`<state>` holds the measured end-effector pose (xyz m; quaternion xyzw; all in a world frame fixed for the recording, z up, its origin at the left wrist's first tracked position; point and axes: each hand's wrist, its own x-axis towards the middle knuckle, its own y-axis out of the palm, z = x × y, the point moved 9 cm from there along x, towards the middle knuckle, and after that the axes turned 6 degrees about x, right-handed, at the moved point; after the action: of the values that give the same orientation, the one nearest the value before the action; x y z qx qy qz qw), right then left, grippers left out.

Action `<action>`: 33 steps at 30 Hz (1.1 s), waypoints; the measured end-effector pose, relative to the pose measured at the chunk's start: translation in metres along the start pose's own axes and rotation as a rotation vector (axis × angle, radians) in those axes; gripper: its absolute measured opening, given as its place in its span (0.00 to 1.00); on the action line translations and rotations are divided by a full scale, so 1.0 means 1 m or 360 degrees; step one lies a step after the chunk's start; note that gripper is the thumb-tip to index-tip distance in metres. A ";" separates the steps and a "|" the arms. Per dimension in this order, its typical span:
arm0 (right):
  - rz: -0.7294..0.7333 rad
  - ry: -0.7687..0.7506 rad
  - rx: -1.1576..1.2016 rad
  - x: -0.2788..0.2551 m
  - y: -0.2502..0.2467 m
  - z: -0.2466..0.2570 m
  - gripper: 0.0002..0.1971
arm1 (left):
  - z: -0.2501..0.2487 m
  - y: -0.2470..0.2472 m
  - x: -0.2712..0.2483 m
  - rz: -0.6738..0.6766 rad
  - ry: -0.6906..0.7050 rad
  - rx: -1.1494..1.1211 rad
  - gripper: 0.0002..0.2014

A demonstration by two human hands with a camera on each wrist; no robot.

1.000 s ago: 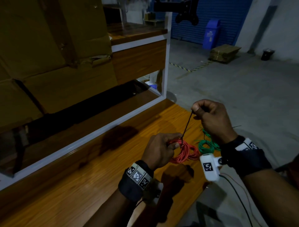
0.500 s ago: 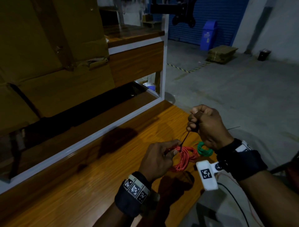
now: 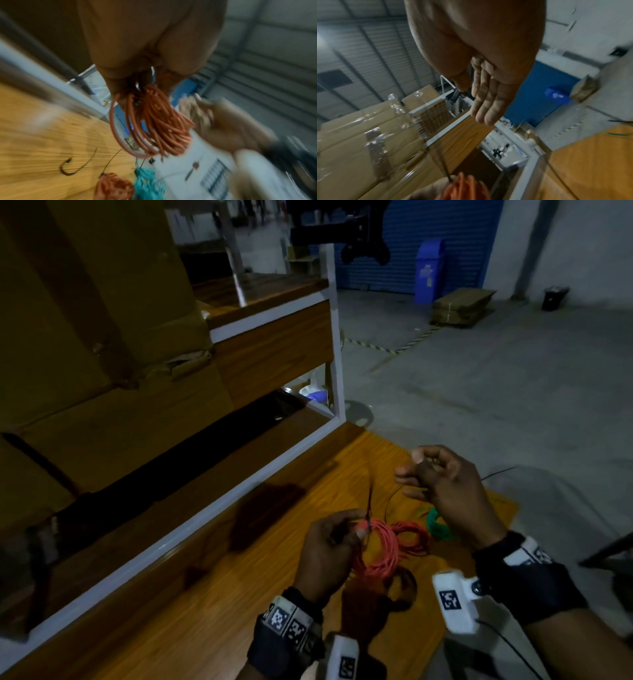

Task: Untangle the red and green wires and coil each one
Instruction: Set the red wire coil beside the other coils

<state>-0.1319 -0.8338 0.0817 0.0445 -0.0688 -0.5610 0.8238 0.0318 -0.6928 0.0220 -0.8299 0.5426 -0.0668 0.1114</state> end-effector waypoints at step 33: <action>-0.0411 0.0492 -0.0538 -0.030 -0.106 -0.204 0.09 | 0.074 0.095 0.222 0.0355 -0.0350 0.0700 0.16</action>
<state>-0.2069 -0.8453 -0.1375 -0.0001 0.1587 -0.6516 0.7417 0.0536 -0.9246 -0.0758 -0.7231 0.5878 -0.0799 0.3538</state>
